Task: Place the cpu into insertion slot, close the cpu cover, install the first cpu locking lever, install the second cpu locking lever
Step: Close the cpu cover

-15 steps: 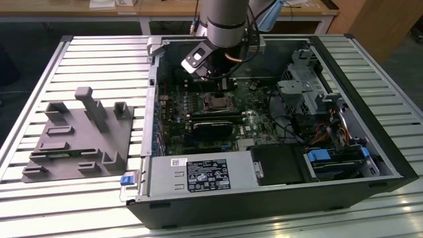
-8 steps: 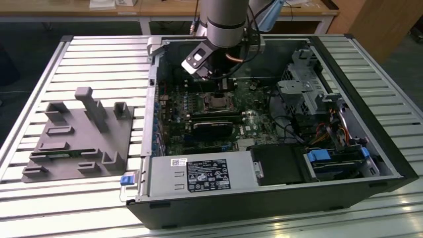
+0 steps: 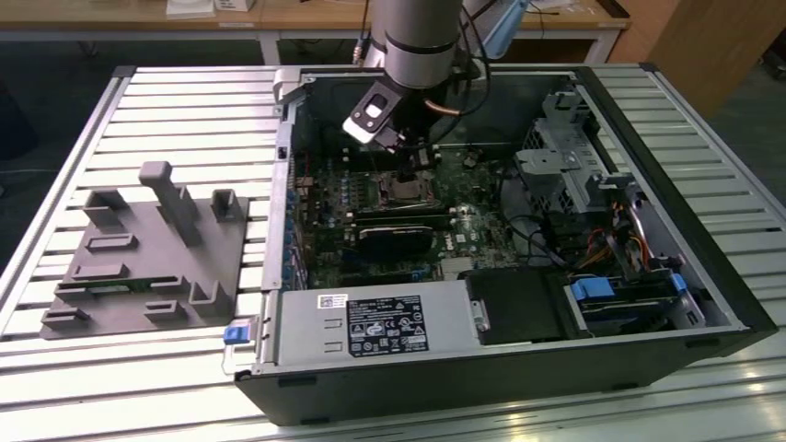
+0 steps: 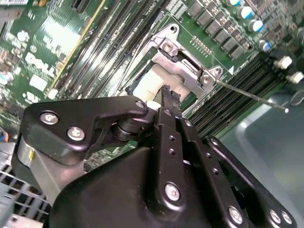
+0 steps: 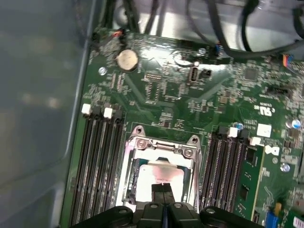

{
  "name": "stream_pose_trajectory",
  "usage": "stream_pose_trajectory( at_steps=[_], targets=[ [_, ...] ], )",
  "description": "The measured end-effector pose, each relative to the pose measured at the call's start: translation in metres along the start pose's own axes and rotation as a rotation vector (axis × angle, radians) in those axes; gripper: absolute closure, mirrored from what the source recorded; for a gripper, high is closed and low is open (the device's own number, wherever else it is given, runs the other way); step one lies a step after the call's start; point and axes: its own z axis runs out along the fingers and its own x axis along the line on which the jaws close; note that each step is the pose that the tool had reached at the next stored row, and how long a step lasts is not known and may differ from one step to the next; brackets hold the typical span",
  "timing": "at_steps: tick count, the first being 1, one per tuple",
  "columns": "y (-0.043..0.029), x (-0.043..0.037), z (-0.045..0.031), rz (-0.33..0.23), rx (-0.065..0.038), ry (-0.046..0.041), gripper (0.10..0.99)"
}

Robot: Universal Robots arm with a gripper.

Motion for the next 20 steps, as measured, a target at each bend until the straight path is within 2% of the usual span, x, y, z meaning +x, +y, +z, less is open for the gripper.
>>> stream_pose_trajectory(
  at_steps=[20],
  targets=[
    [0.0000, 0.0000, 0.0006, -0.365, 0.011, -0.0002, 0.980]
  ],
)
